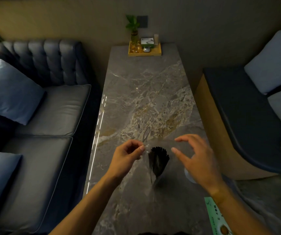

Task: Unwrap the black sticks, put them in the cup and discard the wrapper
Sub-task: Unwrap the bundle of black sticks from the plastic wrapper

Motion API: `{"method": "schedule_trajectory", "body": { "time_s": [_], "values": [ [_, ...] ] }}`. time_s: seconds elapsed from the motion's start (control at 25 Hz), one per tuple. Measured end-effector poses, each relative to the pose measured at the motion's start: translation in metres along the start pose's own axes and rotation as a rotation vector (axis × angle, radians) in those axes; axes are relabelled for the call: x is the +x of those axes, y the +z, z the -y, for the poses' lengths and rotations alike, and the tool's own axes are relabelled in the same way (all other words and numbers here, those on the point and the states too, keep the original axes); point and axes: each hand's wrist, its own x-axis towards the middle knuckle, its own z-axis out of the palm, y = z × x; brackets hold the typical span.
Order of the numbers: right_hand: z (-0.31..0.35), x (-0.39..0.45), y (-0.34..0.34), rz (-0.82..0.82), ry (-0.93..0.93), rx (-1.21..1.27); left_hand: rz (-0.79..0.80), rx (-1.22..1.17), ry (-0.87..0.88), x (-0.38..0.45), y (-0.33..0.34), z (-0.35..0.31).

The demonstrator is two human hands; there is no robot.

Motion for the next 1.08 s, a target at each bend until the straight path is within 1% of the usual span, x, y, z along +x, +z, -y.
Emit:
{"method": "schedule_trajectory", "body": {
  "time_s": [0.04,0.08,0.12,0.16,0.24,0.36,0.44,0.52,0.6,0.72,0.8,0.84,0.88,1.0,1.04,1.08],
  "values": [
    [0.007,0.000,-0.001,0.022,-0.144,-0.035,0.003,0.005,0.002,0.003,0.001,-0.001],
    [0.012,0.000,-0.002,0.083,-0.253,-0.082,0.007,0.012,0.002,0.005,0.002,-0.001],
    [0.015,0.000,-0.001,0.147,-0.320,-0.143,0.012,0.025,0.001,0.008,0.002,-0.001],
    [0.018,0.002,0.001,0.196,-0.347,-0.204,0.021,0.041,0.000,0.010,0.002,-0.002],
    [0.024,0.005,0.007,0.242,-0.297,-0.240,0.043,0.059,0.007,0.015,0.001,-0.003],
    [0.030,0.012,0.013,0.252,-0.191,-0.233,0.068,0.073,0.014,0.025,-0.007,-0.007],
    [0.031,0.022,0.010,0.333,-0.119,-0.313,0.085,0.107,0.018,0.035,-0.014,-0.009],
    [0.033,0.028,0.008,0.395,-0.094,-0.393,0.101,0.128,0.017,0.044,-0.021,-0.010],
    [0.038,0.031,0.010,0.385,-0.105,-0.378,0.103,0.127,0.027,0.052,-0.024,-0.008],
    [0.042,0.032,0.022,0.328,-0.108,-0.279,0.081,0.100,0.051,0.052,-0.026,0.004],
    [0.043,0.035,0.027,0.278,-0.072,-0.233,0.067,0.120,0.009,0.044,-0.032,0.026],
    [0.043,0.036,0.030,0.250,-0.066,-0.231,0.093,0.157,-0.043,0.039,-0.039,0.041],
    [0.043,0.038,0.033,0.220,-0.068,-0.236,0.154,0.208,-0.104,0.033,-0.047,0.056],
    [0.043,0.040,0.037,0.137,-0.060,-0.210,0.436,0.426,-0.263,0.017,-0.071,0.102],
    [0.043,0.040,0.038,0.129,-0.027,-0.181,0.498,0.547,-0.287,0.015,-0.078,0.113],
    [0.043,0.041,0.040,0.127,0.016,-0.146,0.523,0.659,-0.300,0.014,-0.081,0.123]
  ]
}}
